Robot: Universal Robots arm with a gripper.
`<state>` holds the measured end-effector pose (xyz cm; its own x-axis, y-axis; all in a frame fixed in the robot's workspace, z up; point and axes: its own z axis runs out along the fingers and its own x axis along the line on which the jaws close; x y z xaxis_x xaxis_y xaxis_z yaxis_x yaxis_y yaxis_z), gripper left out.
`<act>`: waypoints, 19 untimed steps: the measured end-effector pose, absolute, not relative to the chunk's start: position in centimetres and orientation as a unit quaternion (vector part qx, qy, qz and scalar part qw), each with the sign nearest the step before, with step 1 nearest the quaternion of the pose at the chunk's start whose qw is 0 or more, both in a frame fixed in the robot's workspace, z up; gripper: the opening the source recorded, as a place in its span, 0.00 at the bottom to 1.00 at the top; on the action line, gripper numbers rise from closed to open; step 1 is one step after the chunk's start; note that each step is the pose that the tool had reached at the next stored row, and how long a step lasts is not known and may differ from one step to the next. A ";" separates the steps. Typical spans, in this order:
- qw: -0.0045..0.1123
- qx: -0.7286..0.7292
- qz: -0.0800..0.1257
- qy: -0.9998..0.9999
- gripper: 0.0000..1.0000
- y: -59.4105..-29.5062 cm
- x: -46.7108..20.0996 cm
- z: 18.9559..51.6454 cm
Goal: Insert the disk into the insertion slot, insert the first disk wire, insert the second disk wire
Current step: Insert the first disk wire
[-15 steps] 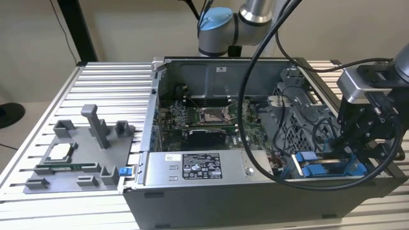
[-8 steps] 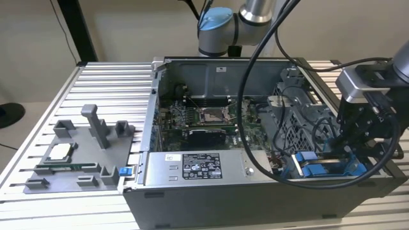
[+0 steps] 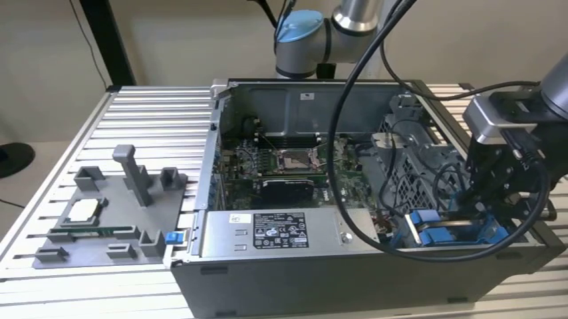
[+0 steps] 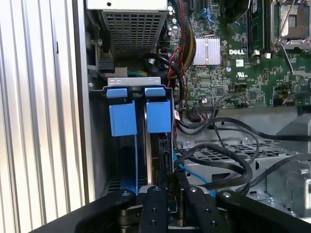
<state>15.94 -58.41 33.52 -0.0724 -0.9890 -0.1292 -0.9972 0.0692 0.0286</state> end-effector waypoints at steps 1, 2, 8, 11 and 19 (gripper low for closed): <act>0.037 -0.680 0.054 0.730 0.00 -58.4 15.9 33.4; 0.037 -0.681 0.054 0.730 0.00 -58.4 15.9 33.2; 0.037 -0.681 0.055 0.730 0.00 -58.4 15.9 32.9; 0.038 -0.681 0.055 0.730 0.00 -58.4 15.9 32.8; 0.037 -0.681 0.055 0.730 0.00 -58.4 15.9 35.1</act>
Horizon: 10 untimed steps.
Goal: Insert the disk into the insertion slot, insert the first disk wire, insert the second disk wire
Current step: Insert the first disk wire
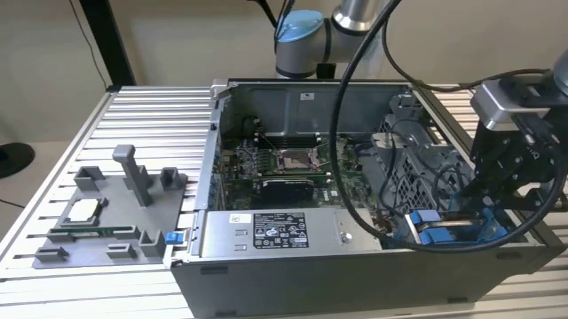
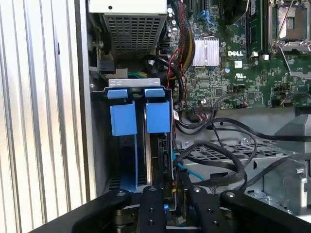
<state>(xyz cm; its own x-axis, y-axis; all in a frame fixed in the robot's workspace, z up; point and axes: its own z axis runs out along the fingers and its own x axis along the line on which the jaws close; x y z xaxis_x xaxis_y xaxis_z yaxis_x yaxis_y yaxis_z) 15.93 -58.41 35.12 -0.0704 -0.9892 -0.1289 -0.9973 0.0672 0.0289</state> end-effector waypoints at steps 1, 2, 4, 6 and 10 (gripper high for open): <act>0.037 -0.681 0.055 0.730 0.00 -58.4 15.9 35.6; 0.037 -0.681 0.055 0.730 0.00 -58.4 15.9 36.0; 0.037 -0.681 0.055 0.730 0.00 -58.4 15.9 36.8; 0.037 -0.681 0.055 0.730 0.00 -58.4 16.0 37.0; 0.038 -0.682 0.055 0.729 0.00 -58.5 16.9 37.0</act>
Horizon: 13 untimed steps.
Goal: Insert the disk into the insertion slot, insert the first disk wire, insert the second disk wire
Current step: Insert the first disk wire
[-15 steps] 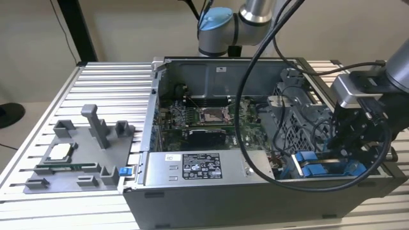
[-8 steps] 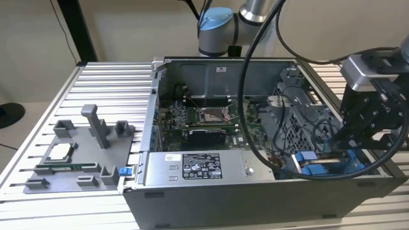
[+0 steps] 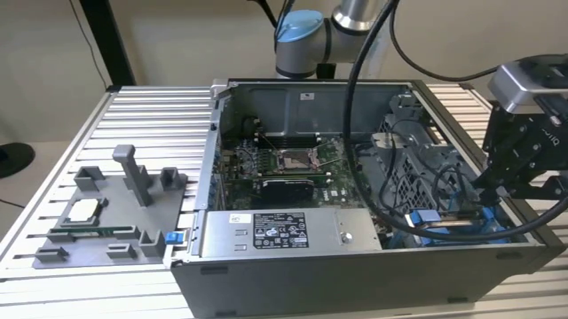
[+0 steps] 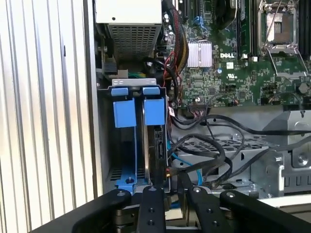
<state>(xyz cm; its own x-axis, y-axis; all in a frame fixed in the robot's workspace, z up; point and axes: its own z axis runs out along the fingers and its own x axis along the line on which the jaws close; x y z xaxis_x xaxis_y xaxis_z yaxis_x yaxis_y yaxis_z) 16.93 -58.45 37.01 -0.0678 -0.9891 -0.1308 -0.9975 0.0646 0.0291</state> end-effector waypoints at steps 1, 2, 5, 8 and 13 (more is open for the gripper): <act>0.038 -0.682 0.056 0.728 0.00 -58.5 17.2 37.0; 0.038 -0.683 0.056 0.728 0.00 -58.5 17.5 37.0; 0.038 -0.684 0.056 0.726 0.00 -58.7 18.2 37.0; 0.037 -0.686 0.057 0.724 1.00 -58.8 18.8 36.9; 0.036 -0.692 0.058 0.719 1.00 -59.0 19.3 36.3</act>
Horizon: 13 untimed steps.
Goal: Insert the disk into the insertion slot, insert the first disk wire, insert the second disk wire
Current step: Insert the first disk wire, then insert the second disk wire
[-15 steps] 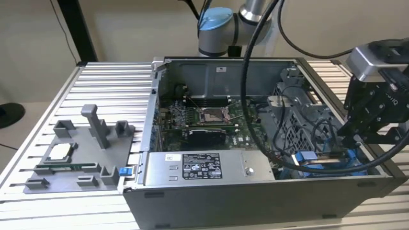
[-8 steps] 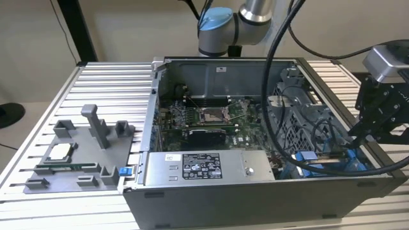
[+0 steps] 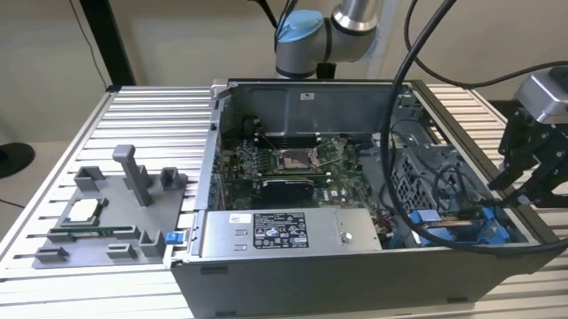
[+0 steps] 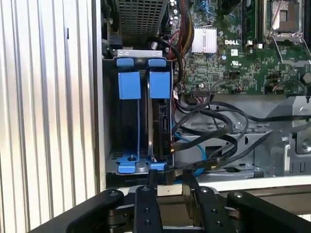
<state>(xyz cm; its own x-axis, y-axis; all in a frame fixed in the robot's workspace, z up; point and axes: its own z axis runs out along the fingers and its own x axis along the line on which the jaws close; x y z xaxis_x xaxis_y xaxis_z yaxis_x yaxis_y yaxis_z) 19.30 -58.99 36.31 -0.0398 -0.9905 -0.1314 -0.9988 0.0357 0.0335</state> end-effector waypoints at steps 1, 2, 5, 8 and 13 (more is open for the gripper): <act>0.035 -0.693 0.058 0.717 1.00 -59.0 19.3 36.1; 0.035 -0.695 0.059 0.716 1.00 -59.1 19.3 36.0; 0.034 -0.700 0.059 0.711 1.00 -59.2 19.4 35.5; 0.034 -0.704 0.060 0.707 1.00 -59.2 19.4 35.3; 0.035 -0.708 0.061 0.702 1.00 -59.2 19.4 34.9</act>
